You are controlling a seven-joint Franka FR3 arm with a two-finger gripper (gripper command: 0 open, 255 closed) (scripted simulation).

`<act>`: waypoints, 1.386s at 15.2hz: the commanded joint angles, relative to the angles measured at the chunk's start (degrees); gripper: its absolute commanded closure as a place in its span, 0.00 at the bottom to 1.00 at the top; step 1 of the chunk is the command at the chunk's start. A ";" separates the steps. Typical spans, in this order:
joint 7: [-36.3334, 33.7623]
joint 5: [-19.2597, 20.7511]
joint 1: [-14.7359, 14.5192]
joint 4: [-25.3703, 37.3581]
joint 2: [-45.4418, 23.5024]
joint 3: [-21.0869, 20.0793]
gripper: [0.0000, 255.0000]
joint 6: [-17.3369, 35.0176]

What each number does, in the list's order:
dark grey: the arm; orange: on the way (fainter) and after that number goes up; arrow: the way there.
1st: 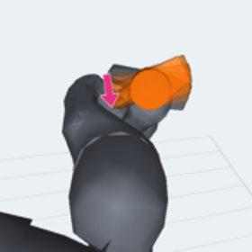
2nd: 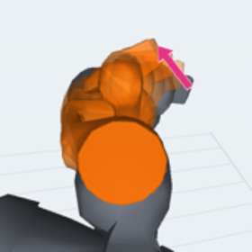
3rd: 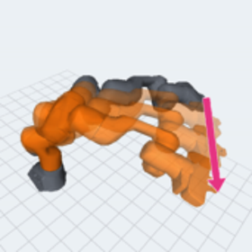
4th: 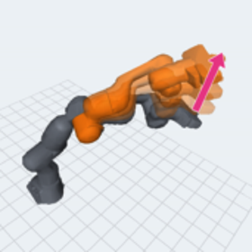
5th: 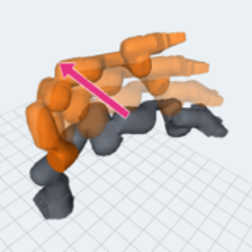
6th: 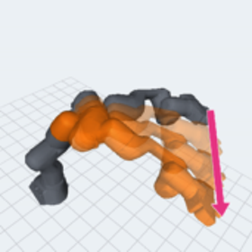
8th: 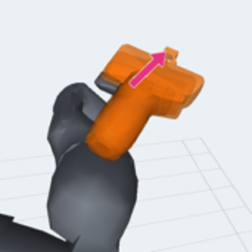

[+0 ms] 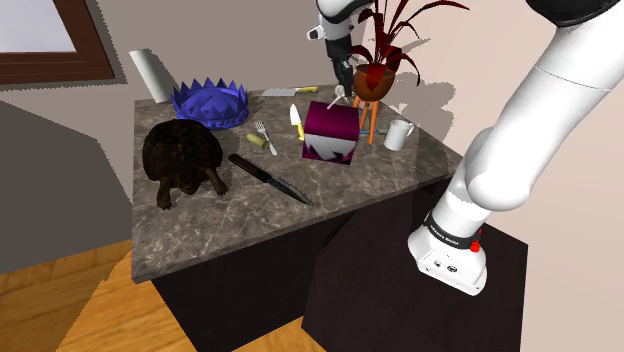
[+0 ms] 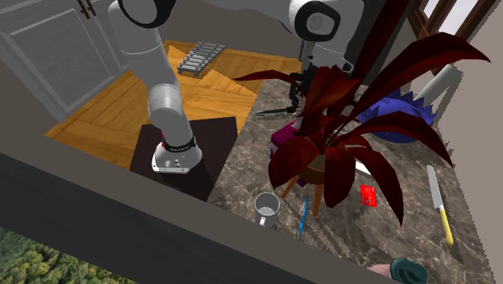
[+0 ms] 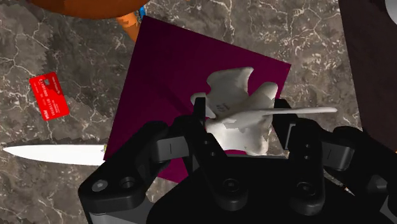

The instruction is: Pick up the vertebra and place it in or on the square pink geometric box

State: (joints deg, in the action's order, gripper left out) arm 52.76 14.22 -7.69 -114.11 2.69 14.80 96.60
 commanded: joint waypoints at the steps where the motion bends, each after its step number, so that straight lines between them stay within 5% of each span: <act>1: 2.34 -0.46 0.87 4.56 -3.92 1.02 1.00 -0.23; 21: 1.65 -1.03 1.70 -0.87 -8.81 1.53 1.00 10.03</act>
State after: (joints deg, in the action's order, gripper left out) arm 54.55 13.19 -5.98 -114.53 -5.90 16.33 106.57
